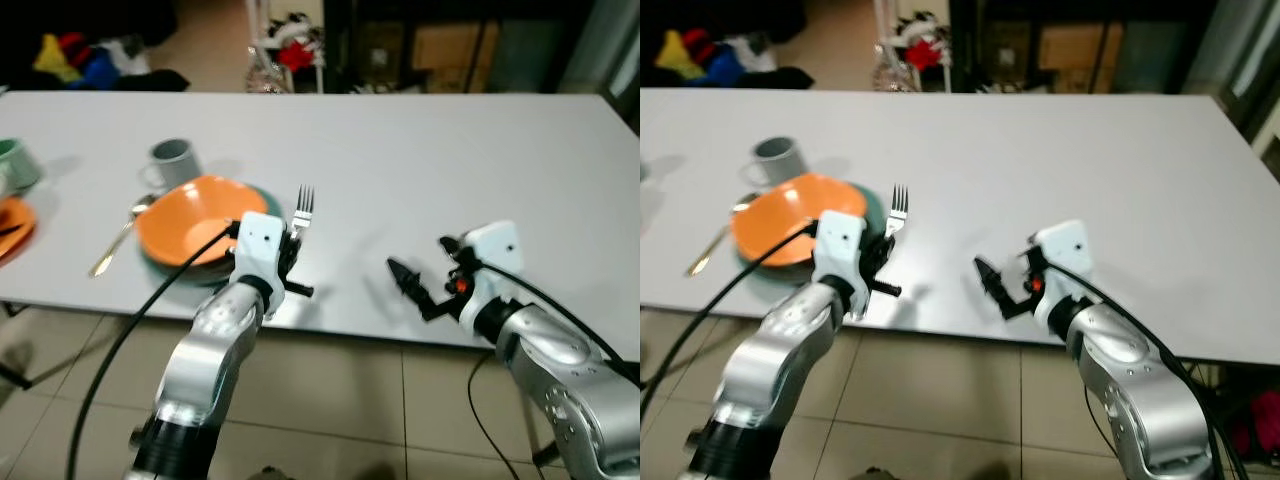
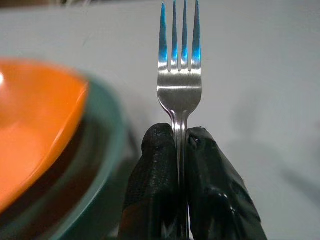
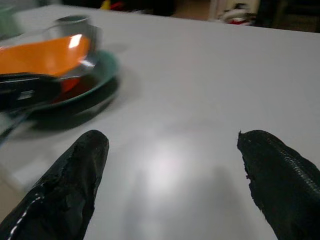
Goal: Setting the table
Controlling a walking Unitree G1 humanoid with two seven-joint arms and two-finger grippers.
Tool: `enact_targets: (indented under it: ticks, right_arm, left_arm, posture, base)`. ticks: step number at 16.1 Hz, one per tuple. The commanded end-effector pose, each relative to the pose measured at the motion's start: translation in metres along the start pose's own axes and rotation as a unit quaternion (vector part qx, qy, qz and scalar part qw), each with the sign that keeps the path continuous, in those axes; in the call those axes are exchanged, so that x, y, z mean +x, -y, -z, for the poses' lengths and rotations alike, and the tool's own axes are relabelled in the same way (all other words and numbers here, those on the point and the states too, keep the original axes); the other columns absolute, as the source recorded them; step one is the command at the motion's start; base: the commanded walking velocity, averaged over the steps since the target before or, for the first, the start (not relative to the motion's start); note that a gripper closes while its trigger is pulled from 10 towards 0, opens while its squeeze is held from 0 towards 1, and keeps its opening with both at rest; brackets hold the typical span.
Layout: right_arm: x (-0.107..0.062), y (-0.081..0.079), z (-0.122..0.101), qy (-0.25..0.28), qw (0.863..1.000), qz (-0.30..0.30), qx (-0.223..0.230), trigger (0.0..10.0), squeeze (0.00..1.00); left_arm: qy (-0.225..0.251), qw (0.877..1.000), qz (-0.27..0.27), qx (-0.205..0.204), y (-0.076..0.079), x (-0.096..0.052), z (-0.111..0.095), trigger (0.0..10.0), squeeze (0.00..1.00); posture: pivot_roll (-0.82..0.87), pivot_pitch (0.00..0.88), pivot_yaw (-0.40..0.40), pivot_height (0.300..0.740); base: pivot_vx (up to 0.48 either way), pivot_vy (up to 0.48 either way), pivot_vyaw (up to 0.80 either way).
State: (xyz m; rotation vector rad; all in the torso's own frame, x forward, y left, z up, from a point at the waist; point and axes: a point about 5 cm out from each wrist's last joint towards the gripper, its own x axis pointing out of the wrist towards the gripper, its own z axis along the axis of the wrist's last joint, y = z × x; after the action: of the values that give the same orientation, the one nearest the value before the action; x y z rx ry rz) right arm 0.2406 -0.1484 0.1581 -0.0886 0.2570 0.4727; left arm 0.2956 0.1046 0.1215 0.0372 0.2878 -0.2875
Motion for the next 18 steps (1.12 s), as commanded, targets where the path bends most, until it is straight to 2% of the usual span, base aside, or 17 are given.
enact_targets:
  ticks: [1,3,6,8,12,18]
  right_arm:
    - [-0.002,-0.002,-0.003,0.0,1.0,-0.014,-0.007,10.0,0.0]
    - [-0.003,-0.001,-0.003,-0.002,1.0,-0.018,-0.009,10.0,0.0]
    - [-0.005,-0.003,-0.006,-0.007,0.999,-0.025,-0.021,10.0,0.0]
    - [-0.006,-0.005,-0.007,-0.008,0.999,-0.028,-0.028,10.0,0.0]
    - [-0.009,-0.005,-0.009,-0.008,0.999,-0.027,-0.036,10.0,0.0]
    - [-0.018,-0.008,-0.01,-0.015,0.999,-0.035,-0.037,10.0,0.0]
  left_arm:
    - [-0.012,1.0,-0.013,-0.005,-0.004,0.008,-0.001,10.0,0.0]
    - [-0.029,0.999,0.005,-0.028,0.0,0.028,-0.003,10.0,0.0]
    - [-0.032,0.998,0.04,-0.025,0.014,0.057,-0.017,10.0,0.0]
    - [-0.041,0.998,0.025,-0.027,0.015,0.067,-0.019,10.0,0.0]
    - [-0.064,0.998,-0.007,-0.018,0.01,0.079,-0.016,10.0,0.0]
    - [-0.075,0.997,-0.019,-0.014,0.017,0.09,-0.019,10.0,0.0]
  posture:
    - [-0.15,0.042,0.071,0.74]
    - [-0.15,0.049,0.069,0.74]
    - [-0.17,0.077,0.082,0.74]
    - [-0.19,0.089,0.096,0.74]
    - [-0.21,0.128,0.12,0.74]
    - [-0.23,0.155,0.136,0.74]
  base:
    - [0.0,0.0,0.0]
    - [0.0,0.0,0.0]
    - [0.0,0.0,0.0]
    - [0.0,0.0,0.0]
    - [0.0,0.0,0.0]
    - [0.0,0.0,0.0]
